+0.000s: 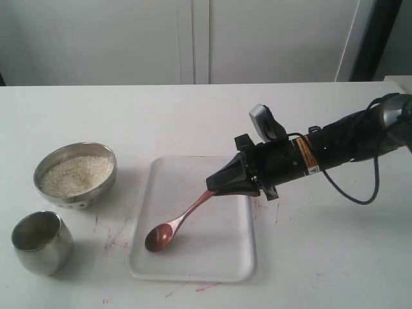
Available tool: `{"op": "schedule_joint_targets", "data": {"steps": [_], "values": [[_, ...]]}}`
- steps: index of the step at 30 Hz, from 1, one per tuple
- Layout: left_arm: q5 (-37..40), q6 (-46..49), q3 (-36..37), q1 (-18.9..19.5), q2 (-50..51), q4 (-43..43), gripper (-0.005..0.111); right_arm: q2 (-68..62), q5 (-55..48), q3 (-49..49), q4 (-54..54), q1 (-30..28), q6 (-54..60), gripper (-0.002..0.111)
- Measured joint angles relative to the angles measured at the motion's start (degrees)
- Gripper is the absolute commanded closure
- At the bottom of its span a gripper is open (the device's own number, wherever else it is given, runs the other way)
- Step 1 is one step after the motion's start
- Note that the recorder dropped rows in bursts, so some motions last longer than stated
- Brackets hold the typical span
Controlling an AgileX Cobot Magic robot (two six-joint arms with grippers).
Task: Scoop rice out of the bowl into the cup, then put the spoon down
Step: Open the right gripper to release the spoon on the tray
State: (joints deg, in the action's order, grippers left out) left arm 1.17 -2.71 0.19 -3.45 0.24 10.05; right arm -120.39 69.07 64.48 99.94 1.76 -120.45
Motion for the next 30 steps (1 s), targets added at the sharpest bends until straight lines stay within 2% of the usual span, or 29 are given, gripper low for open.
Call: {"op": "schedule_joint_targets", "data": {"steps": [30], "values": [[0.00,0.00,0.00,0.00,0.00,0.00,0.092,-1.82,-0.38,0.00,-1.13,0.00,-0.21,0.108]]}}
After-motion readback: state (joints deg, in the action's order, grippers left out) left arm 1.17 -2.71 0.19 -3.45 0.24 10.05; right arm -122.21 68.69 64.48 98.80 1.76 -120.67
